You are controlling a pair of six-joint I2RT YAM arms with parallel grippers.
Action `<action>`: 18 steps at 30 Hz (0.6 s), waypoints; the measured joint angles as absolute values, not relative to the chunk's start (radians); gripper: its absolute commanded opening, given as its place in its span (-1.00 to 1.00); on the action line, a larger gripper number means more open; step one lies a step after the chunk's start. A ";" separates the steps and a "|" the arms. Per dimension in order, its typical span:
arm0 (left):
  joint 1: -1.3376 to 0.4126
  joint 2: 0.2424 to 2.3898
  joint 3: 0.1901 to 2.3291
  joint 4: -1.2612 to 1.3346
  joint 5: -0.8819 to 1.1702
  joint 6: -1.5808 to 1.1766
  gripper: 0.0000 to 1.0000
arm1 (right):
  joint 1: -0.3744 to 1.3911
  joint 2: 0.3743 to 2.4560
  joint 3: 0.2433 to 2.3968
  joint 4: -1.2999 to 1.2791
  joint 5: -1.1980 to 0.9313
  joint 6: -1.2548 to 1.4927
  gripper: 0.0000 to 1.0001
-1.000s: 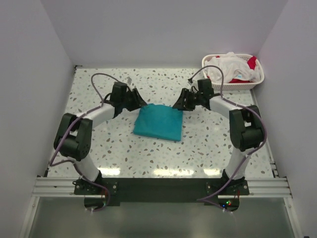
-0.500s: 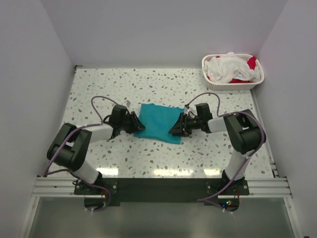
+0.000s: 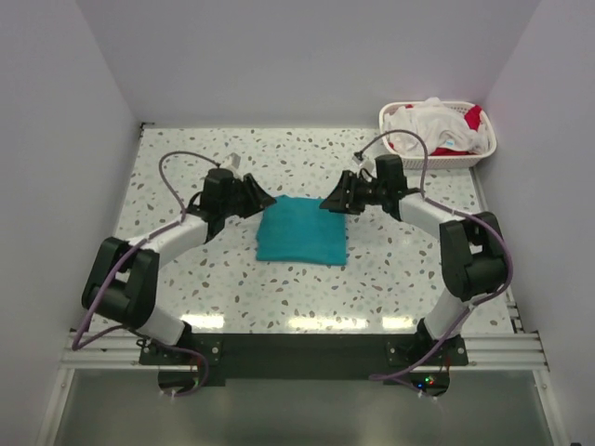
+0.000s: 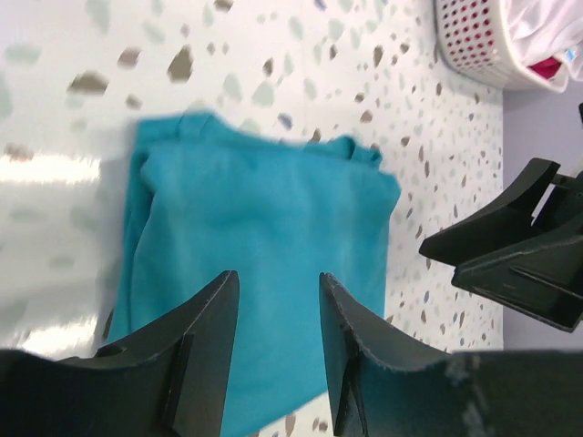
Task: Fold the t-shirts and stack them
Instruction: Fold the tshirt
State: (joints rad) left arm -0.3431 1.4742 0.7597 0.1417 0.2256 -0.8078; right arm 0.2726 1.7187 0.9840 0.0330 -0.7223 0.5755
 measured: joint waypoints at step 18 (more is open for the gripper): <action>-0.265 1.893 1.018 0.164 0.309 -0.808 -0.04 | 0.211 1.996 1.178 0.000 -0.611 0.538 0.01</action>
